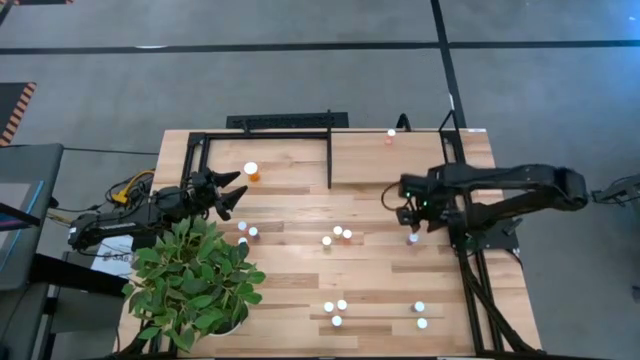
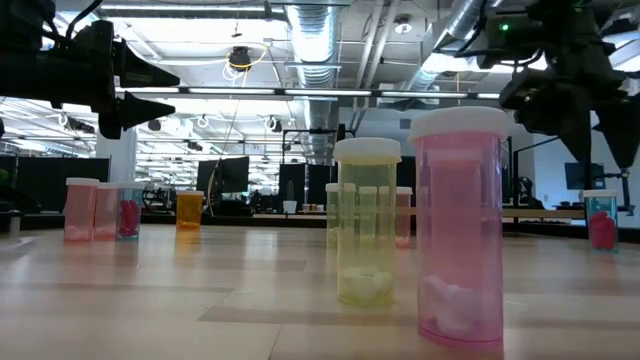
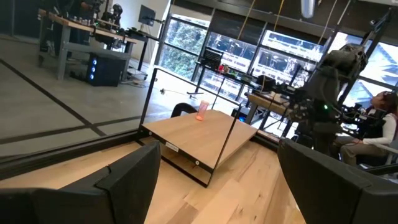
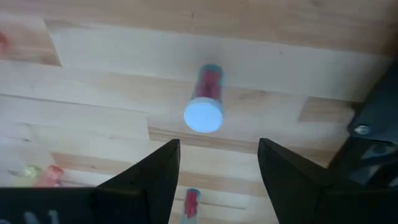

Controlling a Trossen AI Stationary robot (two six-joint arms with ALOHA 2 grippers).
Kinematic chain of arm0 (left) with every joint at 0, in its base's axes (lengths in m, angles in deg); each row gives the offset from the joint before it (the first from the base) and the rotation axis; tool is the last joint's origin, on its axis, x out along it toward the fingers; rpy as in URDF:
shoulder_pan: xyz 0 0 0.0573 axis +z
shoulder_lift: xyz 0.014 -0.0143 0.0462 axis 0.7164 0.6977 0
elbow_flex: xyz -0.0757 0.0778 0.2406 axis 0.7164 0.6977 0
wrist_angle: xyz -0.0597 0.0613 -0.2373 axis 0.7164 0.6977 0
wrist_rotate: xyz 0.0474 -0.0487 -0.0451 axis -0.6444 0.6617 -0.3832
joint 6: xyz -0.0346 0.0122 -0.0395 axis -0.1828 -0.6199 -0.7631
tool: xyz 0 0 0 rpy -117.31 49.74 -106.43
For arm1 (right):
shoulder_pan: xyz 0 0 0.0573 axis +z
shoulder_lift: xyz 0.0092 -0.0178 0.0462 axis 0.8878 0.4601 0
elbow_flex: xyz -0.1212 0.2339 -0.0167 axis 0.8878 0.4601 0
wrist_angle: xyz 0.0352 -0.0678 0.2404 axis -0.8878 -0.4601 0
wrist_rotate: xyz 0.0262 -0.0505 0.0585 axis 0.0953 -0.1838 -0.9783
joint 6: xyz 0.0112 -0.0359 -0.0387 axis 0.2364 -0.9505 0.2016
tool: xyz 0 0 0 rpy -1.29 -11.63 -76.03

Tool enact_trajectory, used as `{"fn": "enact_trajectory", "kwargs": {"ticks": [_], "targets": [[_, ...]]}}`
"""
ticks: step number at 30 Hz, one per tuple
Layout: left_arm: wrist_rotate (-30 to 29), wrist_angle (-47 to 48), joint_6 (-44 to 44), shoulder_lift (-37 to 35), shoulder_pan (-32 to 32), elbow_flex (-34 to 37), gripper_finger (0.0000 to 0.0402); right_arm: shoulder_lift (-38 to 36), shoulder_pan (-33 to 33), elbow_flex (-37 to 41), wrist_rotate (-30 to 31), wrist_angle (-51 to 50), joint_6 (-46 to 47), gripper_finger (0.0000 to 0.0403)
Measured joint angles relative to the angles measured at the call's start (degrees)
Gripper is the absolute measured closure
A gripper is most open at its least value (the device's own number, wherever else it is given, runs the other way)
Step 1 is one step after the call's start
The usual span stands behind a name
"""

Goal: Pick and place medicine bottles onto shelf by color
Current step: Put the blue pill bottle on the shelf

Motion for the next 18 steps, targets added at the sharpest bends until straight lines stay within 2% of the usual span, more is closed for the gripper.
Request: {"fn": "enact_trajectory", "kwargs": {"ticks": [7,18], "targets": [[0.00,0.01,0.00,0.01,0.01,0.00,0.0090,1.87,5.99,2.98,0.22,7.78,2.80,0.0163],[-0.05,0.00,0.00,0.01,0.00,0.00,0.0090,4.26,6.28,4.43,4.24,10.44,2.85,0.0163]]}}
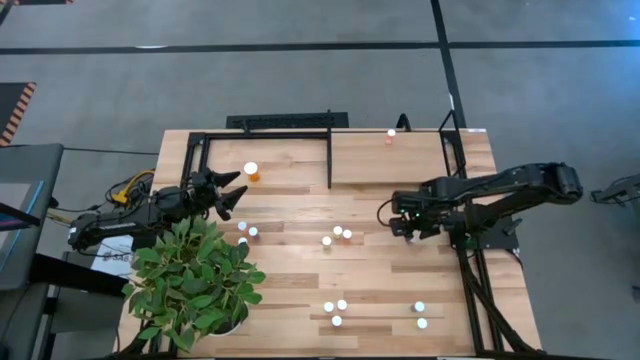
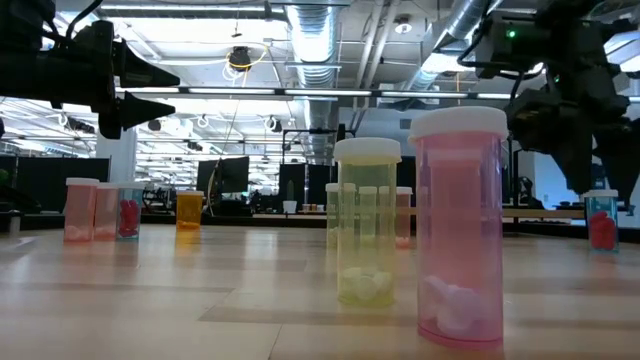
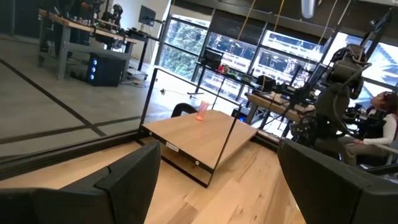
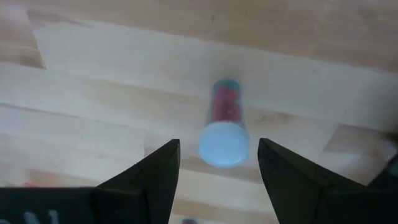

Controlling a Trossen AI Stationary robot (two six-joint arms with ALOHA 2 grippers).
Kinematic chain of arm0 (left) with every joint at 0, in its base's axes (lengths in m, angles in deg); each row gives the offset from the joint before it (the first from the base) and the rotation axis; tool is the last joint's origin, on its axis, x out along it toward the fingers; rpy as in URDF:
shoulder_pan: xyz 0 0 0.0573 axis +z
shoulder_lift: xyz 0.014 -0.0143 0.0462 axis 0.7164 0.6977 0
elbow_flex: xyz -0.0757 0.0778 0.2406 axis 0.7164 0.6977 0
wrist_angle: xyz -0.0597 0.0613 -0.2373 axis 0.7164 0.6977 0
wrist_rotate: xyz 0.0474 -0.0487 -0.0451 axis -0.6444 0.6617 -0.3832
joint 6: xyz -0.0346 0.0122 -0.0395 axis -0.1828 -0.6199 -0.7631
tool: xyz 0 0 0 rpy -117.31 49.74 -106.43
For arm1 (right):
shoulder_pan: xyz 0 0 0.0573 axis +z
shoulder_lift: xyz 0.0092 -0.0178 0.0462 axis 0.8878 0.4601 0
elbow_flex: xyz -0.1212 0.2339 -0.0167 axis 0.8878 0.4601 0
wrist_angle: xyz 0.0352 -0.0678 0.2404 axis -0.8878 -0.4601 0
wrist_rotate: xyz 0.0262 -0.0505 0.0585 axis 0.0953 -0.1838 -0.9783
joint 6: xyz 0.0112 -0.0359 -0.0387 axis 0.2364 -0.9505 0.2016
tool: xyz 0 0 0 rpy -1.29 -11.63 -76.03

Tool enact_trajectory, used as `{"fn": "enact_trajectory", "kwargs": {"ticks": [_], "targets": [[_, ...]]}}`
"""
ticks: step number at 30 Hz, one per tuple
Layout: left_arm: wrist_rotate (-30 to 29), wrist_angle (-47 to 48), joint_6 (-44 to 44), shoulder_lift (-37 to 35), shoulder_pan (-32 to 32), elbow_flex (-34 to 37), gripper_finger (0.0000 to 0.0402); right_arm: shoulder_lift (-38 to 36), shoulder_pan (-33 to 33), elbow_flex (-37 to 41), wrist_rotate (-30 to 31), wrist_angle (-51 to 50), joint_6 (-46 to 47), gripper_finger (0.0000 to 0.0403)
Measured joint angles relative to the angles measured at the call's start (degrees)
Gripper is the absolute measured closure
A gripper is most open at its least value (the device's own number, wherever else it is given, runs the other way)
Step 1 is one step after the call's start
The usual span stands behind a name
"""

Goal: Pick and place medicine bottles onto shelf by color
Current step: Put the blue pill bottle on the shelf

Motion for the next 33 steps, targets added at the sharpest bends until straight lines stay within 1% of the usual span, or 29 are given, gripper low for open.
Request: {"fn": "enact_trajectory", "kwargs": {"ticks": [12,18,21,29,33], "targets": [[-0.47,-0.02,0.00,0.09,0.02,0.00,0.0090,5.36,0.00,0.03,-0.19,1.83,-0.63,0.0163],[-0.54,-0.02,0.00,0.09,0.02,-0.02,0.0090,5.87,-0.02,0.02,-0.36,1.88,-0.73,0.0165],[-0.54,-0.02,0.00,0.09,0.00,0.00,0.0090,5.91,-0.02,0.02,-0.30,1.90,-0.87,0.0177],[-0.54,-0.02,0.00,0.09,0.02,0.00,0.0090,5.91,-0.02,0.02,0.20,2.84,-0.80,0.0228],[-0.54,-0.02,0.00,0.09,0.01,0.00,0.0090,5.91,-0.02,0.02,0.21,2.84,-0.62,0.0243]]}}
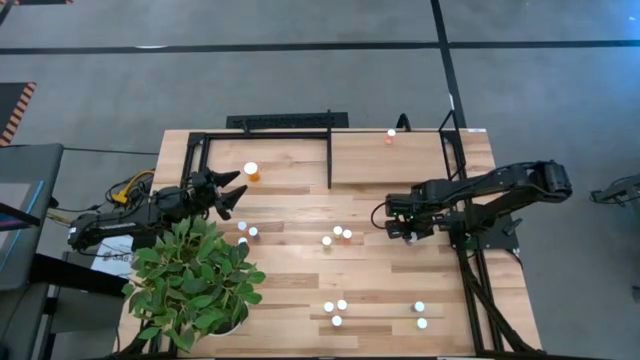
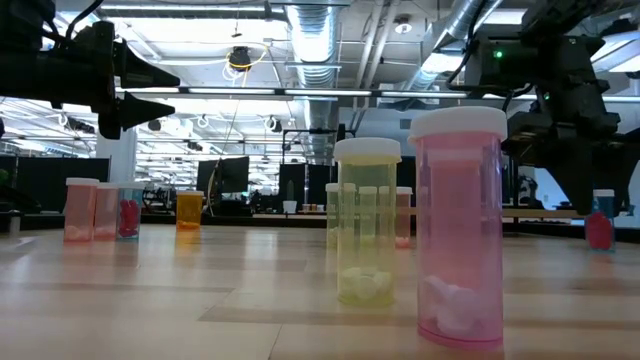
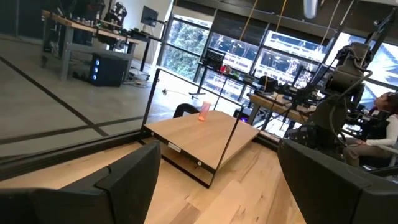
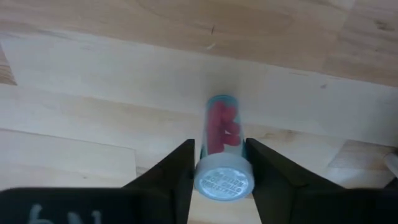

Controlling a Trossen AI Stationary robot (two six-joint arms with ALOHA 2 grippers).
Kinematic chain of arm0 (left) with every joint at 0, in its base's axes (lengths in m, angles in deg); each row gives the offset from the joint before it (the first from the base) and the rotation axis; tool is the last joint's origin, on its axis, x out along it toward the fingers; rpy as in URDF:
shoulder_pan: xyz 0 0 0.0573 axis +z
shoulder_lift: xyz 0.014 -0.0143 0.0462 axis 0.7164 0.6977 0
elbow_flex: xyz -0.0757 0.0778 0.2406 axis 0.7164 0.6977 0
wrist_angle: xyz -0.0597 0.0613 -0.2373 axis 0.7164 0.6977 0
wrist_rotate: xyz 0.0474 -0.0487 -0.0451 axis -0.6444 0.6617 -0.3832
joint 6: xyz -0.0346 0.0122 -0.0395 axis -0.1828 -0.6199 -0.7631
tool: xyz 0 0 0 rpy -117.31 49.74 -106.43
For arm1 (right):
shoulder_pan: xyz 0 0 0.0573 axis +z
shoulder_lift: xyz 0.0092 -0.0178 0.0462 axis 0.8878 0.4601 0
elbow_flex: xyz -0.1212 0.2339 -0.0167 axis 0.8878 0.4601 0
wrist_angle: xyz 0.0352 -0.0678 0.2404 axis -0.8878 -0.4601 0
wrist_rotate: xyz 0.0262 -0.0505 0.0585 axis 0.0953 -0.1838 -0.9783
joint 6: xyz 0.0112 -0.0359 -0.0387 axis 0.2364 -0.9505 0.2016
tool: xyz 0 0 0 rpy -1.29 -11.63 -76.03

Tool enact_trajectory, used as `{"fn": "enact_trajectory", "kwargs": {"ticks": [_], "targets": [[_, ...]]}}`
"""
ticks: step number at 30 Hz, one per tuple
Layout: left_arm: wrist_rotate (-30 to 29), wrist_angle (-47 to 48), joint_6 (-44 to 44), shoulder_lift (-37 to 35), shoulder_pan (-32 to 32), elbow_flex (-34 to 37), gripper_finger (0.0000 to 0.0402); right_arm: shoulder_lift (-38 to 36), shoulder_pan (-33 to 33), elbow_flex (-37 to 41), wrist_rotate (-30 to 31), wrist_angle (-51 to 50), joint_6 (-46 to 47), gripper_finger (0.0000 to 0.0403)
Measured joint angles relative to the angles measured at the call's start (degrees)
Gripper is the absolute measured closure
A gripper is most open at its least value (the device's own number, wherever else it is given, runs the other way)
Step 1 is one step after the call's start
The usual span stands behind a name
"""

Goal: Pick and place medicine bottles onto shelf by color
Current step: Put the blue pill bottle on the shelf

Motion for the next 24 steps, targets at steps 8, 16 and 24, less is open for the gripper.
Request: {"fn": "enact_trajectory", "kwargs": {"ticks": [8,16,24], "targets": [[0.00,0.00,0.00,0.00,-0.01,-0.01,0.0090,0.00,-0.02,0.00,-0.82,0.02,1.54,0.0248],[-0.02,-0.02,0.00,0.00,-0.01,-0.02,0.0090,-0.04,-2.01,-3.49,-1.45,-2.70,1.51,0.0264],[-0.02,0.00,0.00,0.00,0.01,0.00,0.0090,-0.07,-9.01,-11.75,0.14,-13.97,-5.59,0.0265]]}}
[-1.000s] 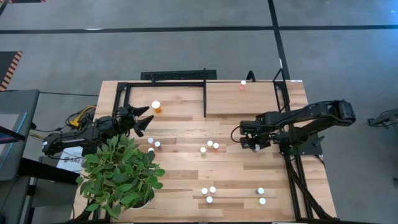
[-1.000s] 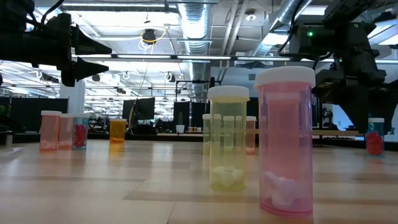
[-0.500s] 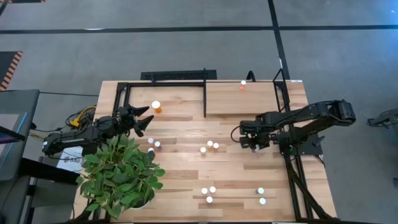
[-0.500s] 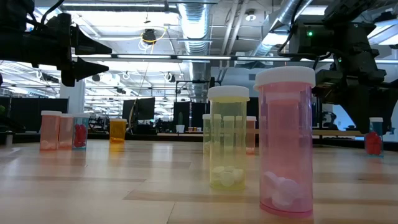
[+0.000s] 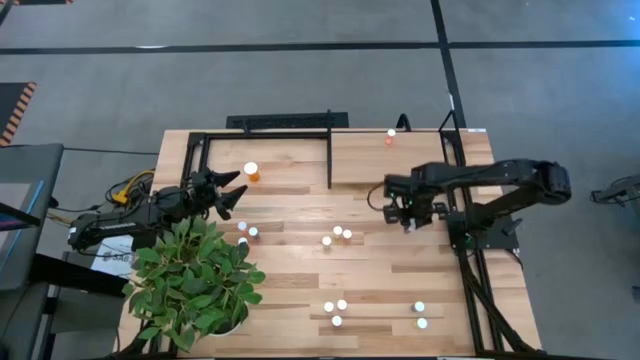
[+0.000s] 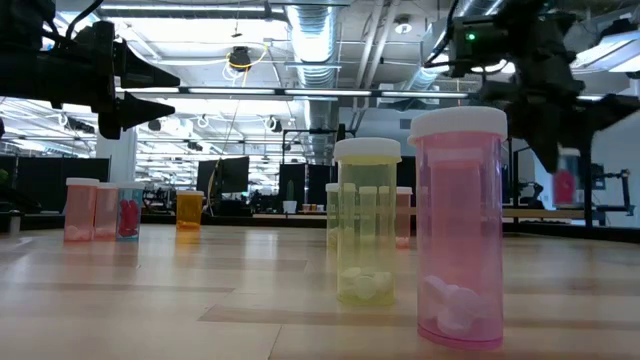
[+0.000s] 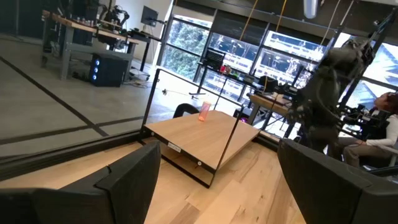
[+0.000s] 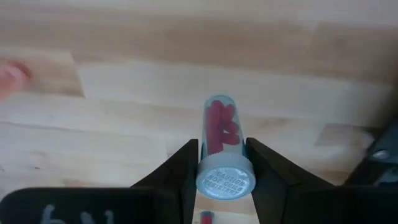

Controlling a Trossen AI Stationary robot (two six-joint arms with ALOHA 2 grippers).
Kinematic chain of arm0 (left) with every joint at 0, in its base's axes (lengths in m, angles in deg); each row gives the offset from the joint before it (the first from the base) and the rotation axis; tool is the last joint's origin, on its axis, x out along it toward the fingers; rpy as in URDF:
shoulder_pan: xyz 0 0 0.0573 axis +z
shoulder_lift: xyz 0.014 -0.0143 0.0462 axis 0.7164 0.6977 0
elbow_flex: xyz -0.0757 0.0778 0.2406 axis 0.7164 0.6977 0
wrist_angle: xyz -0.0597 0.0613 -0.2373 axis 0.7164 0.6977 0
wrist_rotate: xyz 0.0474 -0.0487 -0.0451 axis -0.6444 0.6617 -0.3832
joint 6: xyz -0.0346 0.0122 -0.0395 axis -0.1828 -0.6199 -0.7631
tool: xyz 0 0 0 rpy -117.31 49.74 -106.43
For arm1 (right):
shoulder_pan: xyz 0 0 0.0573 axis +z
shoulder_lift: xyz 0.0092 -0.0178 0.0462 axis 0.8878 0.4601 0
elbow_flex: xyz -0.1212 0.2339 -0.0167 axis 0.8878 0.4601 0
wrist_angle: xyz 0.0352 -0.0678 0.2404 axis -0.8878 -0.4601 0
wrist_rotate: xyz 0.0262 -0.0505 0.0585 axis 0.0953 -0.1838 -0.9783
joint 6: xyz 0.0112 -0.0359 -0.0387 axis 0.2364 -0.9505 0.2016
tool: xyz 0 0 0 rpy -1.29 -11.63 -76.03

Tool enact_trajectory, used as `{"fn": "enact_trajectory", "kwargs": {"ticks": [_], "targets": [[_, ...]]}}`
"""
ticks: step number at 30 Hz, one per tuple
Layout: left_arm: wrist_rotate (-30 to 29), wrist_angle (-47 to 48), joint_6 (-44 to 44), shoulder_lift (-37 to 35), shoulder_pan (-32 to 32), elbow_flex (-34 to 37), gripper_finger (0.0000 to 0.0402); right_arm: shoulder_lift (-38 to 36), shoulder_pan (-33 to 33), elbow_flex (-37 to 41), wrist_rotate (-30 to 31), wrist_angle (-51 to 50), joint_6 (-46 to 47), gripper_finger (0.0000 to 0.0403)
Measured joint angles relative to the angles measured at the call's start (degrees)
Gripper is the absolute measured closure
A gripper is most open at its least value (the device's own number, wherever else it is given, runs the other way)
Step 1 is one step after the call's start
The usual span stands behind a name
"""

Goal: Pick and place medicine bottles onto shelf by color
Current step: Put the blue pill bottle on the shelf

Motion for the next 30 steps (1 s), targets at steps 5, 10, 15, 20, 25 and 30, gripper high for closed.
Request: {"fn": "enact_trajectory", "kwargs": {"ticks": [5,10,15,20,25,30], "targets": [[0.00,0.00,0.00,0.00,-0.01,-0.02,0.0090,0.00,-7.83,-5.15,3.74,-5.33,-7.99,0.0265],[0.00,0.00,0.00,0.00,0.00,0.00,0.0090,0.00,-16.83,-7.89,7.25,-7.24,-14.62,0.0265],[0.00,0.00,0.00,0.00,-0.02,0.00,0.0090,1.44,-26.75,-9.07,7.83,-6.71,-21.62,0.0266],[-0.01,0.00,0.00,-0.01,-0.01,-0.01,0.0090,7.22,-34.16,-12.50,7.84,-7.19,-25.39,0.0268],[-0.02,0.00,0.00,0.00,-0.02,-0.02,0.0090,14.64,-39.14,-18.15,7.27,-7.24,-28.42,0.0267],[0.00,0.00,0.00,0.00,-0.01,-0.02,0.0090,20.12,-43.54,-22.38,4.70,-7.31,-24.91,0.0263]]}}
